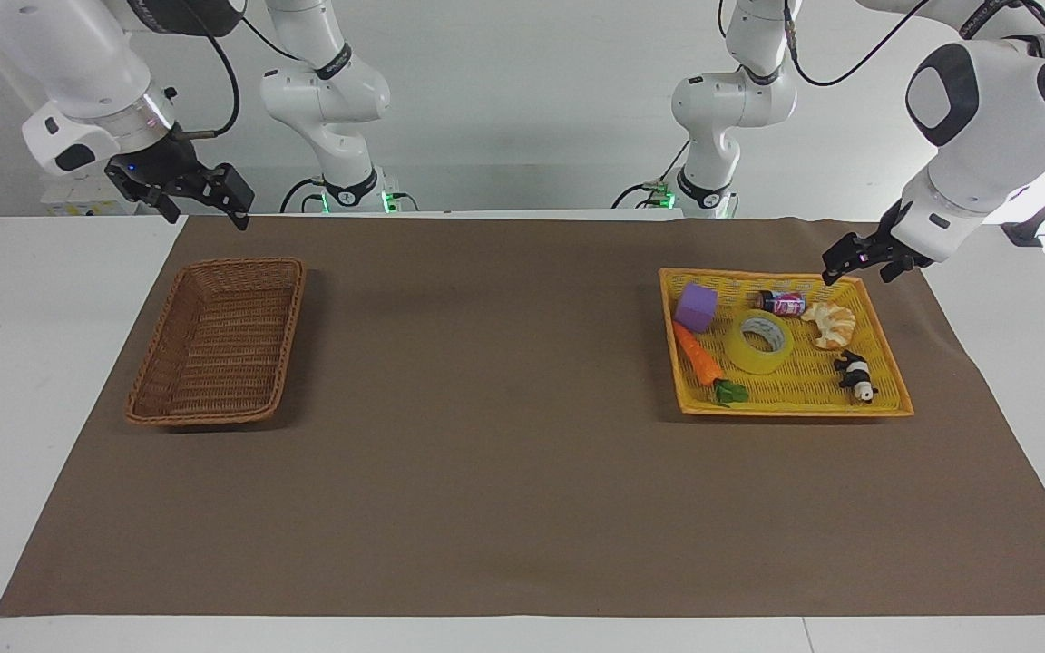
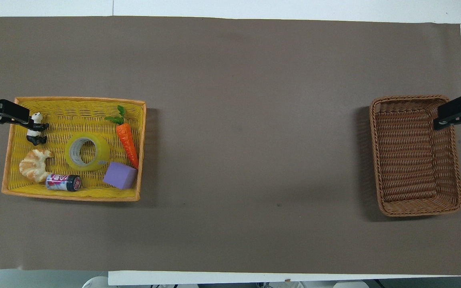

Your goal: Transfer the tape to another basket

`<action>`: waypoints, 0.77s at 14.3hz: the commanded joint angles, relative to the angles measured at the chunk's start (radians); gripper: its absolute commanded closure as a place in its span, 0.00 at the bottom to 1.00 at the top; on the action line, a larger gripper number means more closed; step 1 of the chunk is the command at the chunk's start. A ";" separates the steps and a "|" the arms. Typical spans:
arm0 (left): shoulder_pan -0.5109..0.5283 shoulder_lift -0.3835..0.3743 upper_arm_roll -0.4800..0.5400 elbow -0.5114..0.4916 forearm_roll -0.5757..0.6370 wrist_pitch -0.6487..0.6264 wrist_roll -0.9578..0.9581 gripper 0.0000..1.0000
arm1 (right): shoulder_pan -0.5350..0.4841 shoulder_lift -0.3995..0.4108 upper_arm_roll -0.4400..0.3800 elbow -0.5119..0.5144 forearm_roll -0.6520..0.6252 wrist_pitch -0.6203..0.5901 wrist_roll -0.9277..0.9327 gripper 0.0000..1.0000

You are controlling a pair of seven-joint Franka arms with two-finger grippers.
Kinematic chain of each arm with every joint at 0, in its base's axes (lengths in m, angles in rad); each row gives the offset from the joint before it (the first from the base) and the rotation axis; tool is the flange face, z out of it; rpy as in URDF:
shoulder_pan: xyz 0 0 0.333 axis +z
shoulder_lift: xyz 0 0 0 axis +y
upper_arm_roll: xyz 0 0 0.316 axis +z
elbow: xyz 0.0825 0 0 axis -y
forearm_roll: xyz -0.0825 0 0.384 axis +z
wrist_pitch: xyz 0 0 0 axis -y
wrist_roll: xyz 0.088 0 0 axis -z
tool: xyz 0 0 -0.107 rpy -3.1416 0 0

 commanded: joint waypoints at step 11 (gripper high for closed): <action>-0.045 -0.059 -0.007 -0.525 -0.005 0.485 -0.020 0.00 | -0.001 -0.024 -0.001 -0.028 0.007 0.002 -0.019 0.00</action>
